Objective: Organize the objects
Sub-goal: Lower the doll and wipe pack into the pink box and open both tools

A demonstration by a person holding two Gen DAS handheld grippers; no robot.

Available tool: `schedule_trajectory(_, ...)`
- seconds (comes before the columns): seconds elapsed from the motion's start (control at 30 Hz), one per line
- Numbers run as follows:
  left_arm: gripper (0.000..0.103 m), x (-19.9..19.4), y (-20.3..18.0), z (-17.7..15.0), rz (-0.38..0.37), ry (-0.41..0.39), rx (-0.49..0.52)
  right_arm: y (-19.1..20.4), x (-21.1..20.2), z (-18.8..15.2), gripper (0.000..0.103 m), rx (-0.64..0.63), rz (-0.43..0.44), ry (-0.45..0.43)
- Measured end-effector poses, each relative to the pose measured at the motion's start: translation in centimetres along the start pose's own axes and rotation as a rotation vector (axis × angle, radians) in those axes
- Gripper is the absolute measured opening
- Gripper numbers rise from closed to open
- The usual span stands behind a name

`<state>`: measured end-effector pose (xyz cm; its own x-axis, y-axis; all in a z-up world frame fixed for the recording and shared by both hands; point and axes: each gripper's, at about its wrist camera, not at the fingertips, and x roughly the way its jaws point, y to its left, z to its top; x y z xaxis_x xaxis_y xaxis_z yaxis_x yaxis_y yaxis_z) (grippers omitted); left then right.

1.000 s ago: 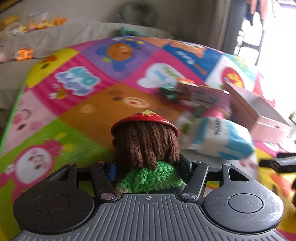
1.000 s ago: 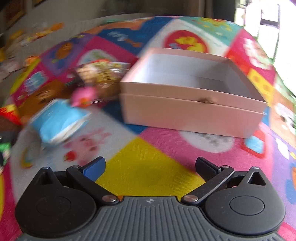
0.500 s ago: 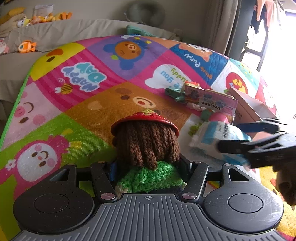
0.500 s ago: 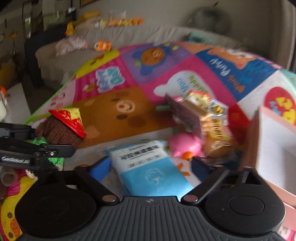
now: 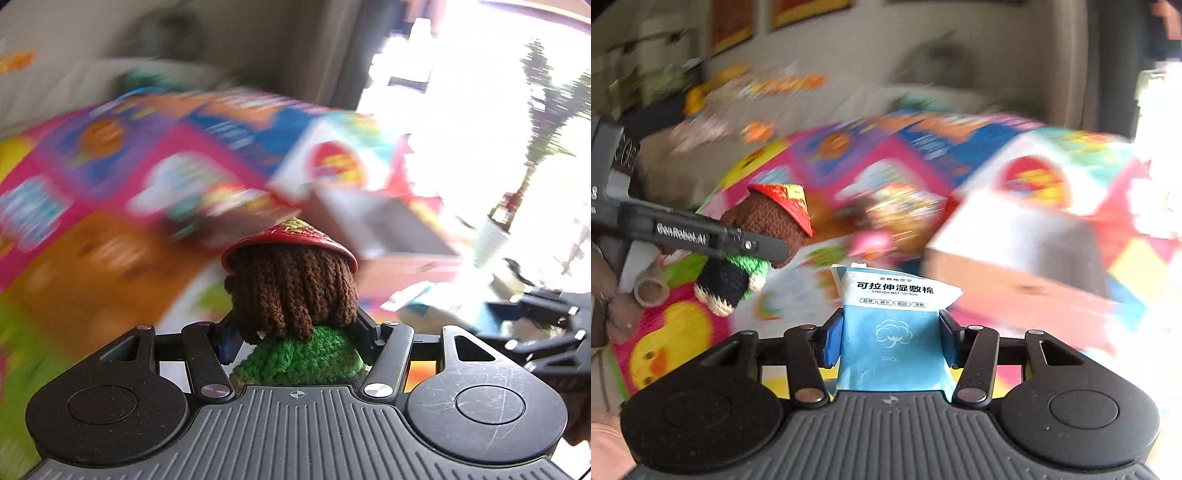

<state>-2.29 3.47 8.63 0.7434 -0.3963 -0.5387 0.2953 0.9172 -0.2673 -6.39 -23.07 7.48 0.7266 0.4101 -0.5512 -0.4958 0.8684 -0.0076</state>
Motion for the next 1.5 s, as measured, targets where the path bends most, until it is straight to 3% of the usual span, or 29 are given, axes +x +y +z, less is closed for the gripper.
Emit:
schedule_trajectory(0.13,0.064,5.9,-5.8,5.1,-0.098,-0.014,0.008,-4.6,-3.3,-0.9,0.051,0.109,-0.119,-0.101)
schedule_trajectory(0.27,0.065,15.2,-9.4,8.1,-0.147,0.012,-0.088,-7.8,-4.2,-2.0,0.051,0.199,-0.184,-0.143)
schedule_trajectory(0.33,0.065,19.7,-10.8,8.5,-0.088,0.043,-0.043,-8.7,-4.3,-2.5,0.050,0.218,-0.205,-0.152)
schedule_trajectory(0.43,0.065,22.8,-10.8,7.5,0.118,0.119,0.019,-9.7,-4.2,-3.4,0.050,0.227,-0.223,-0.152)
schedule_trajectory(0.47,0.065,22.9,-10.2,7.0,0.168,0.147,0.015,-10.0,-4.2,-3.7,0.050,0.227,-0.226,-0.152)
schedule_trajectory(0.57,0.064,20.9,-9.8,5.4,0.245,0.130,0.157,-10.8,-3.1,-4.0,0.050,0.241,-0.229,-0.140)
schedule_trajectory(0.67,0.065,19.6,-10.1,4.3,0.273,0.169,0.223,-11.1,-1.4,-3.1,0.051,0.273,-0.207,-0.130)
schedule_trajectory(0.73,0.065,19.2,-9.8,4.2,0.253,0.167,0.211,-10.7,-0.7,-2.2,0.050,0.269,-0.201,-0.140)
schedule_trajectory(0.83,0.066,18.8,-7.9,5.4,0.136,0.141,0.062,-10.2,0.6,-0.1,0.051,0.261,-0.208,-0.144)
schedule_trajectory(0.9,0.066,18.4,-7.2,6.1,0.117,0.139,0.030,-10.4,2.1,1.5,0.051,0.274,-0.203,-0.128)
schedule_trajectory(0.97,0.064,18.1,-7.7,6.1,0.146,0.158,0.136,-10.3,3.8,2.8,0.051,0.266,-0.213,-0.106)
schedule_trajectory(1.03,0.065,18.1,-8.4,5.8,0.129,0.185,0.238,-10.1,6.1,4.0,0.051,0.251,-0.246,-0.077)
schedule_trajectory(1.13,0.063,17.3,-8.5,5.5,0.075,0.146,0.253,-10.5,9.0,4.9,0.050,0.261,-0.289,-0.028)
schedule_trajectory(1.2,0.063,17.2,-8.7,5.2,0.140,0.117,0.328,-10.8,9.9,4.9,0.050,0.276,-0.314,-0.016)
schedule_trajectory(1.33,0.060,18.1,-10.8,3.7,0.204,0.178,0.592,-10.0,9.7,4.5,0.050,0.236,-0.330,-0.022)
schedule_trajectory(1.37,0.060,17.8,-10.9,3.8,0.197,0.153,0.572,-9.8,9.6,4.5,0.050,0.220,-0.340,-0.025)
schedule_trajectory(1.43,0.059,16.7,-9.9,4.8,0.066,0.070,0.427,-9.5,9.2,4.4,0.050,0.197,-0.352,-0.038)
schedule_trajectory(1.5,0.059,15.9,-8.2,5.6,-0.006,0.029,0.275,-10.2,8.1,4.7,0.051,0.243,-0.359,-0.084)
